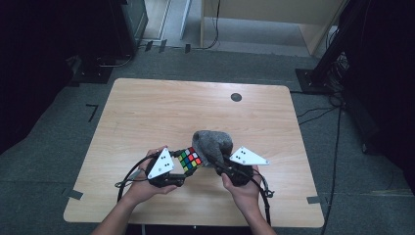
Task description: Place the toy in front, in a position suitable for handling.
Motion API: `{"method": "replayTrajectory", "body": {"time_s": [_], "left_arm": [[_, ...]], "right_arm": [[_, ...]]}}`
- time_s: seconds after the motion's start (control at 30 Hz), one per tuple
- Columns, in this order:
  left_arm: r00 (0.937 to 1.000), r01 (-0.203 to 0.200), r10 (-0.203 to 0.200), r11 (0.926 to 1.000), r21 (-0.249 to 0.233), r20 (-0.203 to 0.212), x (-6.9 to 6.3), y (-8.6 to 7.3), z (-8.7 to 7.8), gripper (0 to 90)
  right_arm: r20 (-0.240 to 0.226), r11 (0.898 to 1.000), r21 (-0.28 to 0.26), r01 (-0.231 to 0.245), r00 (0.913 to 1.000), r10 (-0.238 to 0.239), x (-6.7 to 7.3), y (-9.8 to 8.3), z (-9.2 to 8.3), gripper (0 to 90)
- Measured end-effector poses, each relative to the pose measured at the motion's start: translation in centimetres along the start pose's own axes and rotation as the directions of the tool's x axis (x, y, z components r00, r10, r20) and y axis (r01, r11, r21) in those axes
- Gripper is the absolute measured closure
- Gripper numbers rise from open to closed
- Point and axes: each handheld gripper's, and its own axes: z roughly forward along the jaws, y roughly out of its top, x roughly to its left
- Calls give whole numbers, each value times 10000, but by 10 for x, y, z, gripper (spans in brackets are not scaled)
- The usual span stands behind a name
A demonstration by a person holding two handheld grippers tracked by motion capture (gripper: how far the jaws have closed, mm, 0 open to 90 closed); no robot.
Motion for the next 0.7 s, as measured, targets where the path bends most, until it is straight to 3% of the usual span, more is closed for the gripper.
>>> {"method": "replayTrajectory", "body": {"time_s": [0.17,0.23,0.37,0.5,0.57,0.7], "left_arm": [[9999,-130,134,9992,377,-103,-1,-3,5,341],[9999,-127,129,9996,259,-54,-2,-2,3,342],[10000,-30,31,10000,-76,79,0,0,-2,341],[10000,75,-75,10000,-58,11,2,0,-1,342],[9999,-40,42,9998,171,-99,0,-1,2,342],[9996,-256,260,9992,318,-116,-5,-2,5,341]], "right_arm": [[-589,9977,-179,648,9961,-657,21,5,3,769],[-883,9988,-253,409,9952,-430,23,7,2,768],[-427,9997,-192,132,9990,-140,9,3,1,771],[-64,9999,-9,-119,9999,119,0,0,1,772],[-205,10000,-65,-58,9998,57,6,1,1,771],[-609,9979,-210,612,9962,-623,24,6,3,769]]}}
